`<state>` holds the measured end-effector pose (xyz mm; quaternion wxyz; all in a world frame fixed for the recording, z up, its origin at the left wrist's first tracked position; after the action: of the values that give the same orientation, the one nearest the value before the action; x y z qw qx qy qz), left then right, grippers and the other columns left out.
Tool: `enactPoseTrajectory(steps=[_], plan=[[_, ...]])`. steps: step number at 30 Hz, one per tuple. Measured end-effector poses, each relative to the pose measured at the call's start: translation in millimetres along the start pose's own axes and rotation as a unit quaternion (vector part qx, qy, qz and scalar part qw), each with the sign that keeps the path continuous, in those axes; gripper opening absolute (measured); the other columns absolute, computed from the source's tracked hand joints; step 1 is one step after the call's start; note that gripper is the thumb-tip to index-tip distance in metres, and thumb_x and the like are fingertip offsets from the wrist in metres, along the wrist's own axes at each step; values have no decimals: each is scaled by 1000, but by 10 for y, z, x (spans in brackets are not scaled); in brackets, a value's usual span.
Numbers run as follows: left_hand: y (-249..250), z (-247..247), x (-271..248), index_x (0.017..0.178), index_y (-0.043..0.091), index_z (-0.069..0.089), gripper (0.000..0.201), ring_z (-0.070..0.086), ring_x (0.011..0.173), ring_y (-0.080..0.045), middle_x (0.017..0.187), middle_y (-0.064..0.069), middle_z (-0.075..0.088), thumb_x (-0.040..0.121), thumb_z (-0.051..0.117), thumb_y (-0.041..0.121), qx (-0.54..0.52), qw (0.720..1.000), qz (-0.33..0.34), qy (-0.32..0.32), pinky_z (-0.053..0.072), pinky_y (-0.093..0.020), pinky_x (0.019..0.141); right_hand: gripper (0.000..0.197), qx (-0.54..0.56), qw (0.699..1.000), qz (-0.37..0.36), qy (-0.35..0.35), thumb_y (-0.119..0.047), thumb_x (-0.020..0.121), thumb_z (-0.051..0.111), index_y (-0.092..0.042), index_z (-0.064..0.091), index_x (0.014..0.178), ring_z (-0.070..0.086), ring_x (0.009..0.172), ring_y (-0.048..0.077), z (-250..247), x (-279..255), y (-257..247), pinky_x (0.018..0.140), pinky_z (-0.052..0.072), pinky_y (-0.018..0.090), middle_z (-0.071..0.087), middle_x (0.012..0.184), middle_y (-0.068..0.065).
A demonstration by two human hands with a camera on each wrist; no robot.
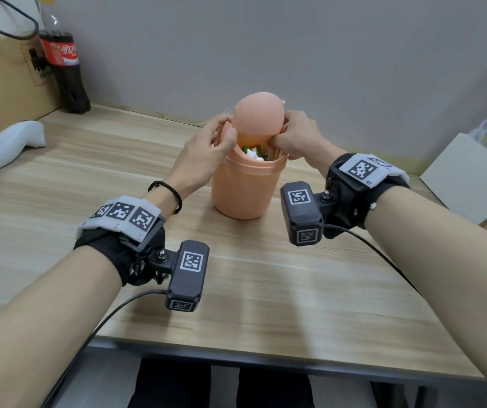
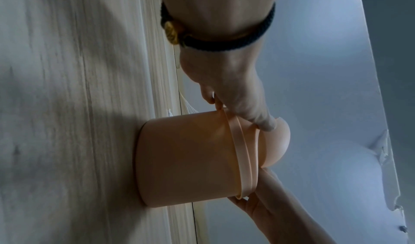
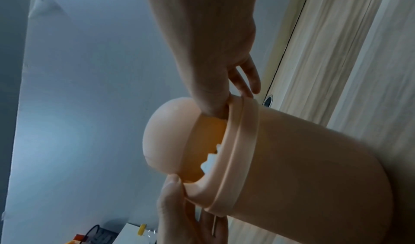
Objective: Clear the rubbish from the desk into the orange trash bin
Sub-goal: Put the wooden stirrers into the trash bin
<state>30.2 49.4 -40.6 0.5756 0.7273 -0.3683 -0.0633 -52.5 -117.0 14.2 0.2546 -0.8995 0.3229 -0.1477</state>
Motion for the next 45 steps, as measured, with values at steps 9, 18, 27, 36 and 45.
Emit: enactPoseTrajectory(steps=[9,18,27,36,45], plan=[[-11,26,22,133,38,51,37,55,120,-8,122,11,63,98,43,47,-10,1000,5,6,44,-31,100,41,46,994,-10,-96,-16,83,53,-20,43,123,60,102,19,-53,-171,38,81,56,40,58,108,1],[18,46,19,139,40,48,48,54,125,-10,127,11,63,94,42,55,-11,1000,3,-19,42,-32,104,34,12,1000,6,-11,-7,81,51,-14,49,114,65,90,26,-65,-199,-15,75,60,43,62,106,11],[26,27,52,149,42,39,44,41,137,-6,148,13,49,105,36,43,-26,999,8,-31,32,-30,115,30,148,981,-32,-121,-20,91,55,-22,46,120,56,110,16,-117,-402,154,92,50,38,57,118,-1],[165,-110,0,128,18,53,34,54,115,-14,129,2,56,97,56,32,60,987,64,136,45,-37,101,39,164,980,-84,-80,-26,102,43,-16,40,139,50,114,11,-210,-456,79,76,43,19,48,135,-3],[652,78,-60,104,29,75,45,61,99,-22,102,1,74,85,35,32,353,902,234,-82,41,-33,99,40,196,970,-141,13,-11,96,47,-22,35,132,58,94,14,-277,-461,-27,78,52,28,51,116,1]])
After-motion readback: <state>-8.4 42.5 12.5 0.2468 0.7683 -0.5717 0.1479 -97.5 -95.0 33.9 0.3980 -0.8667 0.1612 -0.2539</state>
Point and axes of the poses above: each hand's wrist, its own x-axis towards the middle knuckle, its own z-axis out of the palm, y = z × x, the point moved 5 cm from there along x, towards the middle knuckle
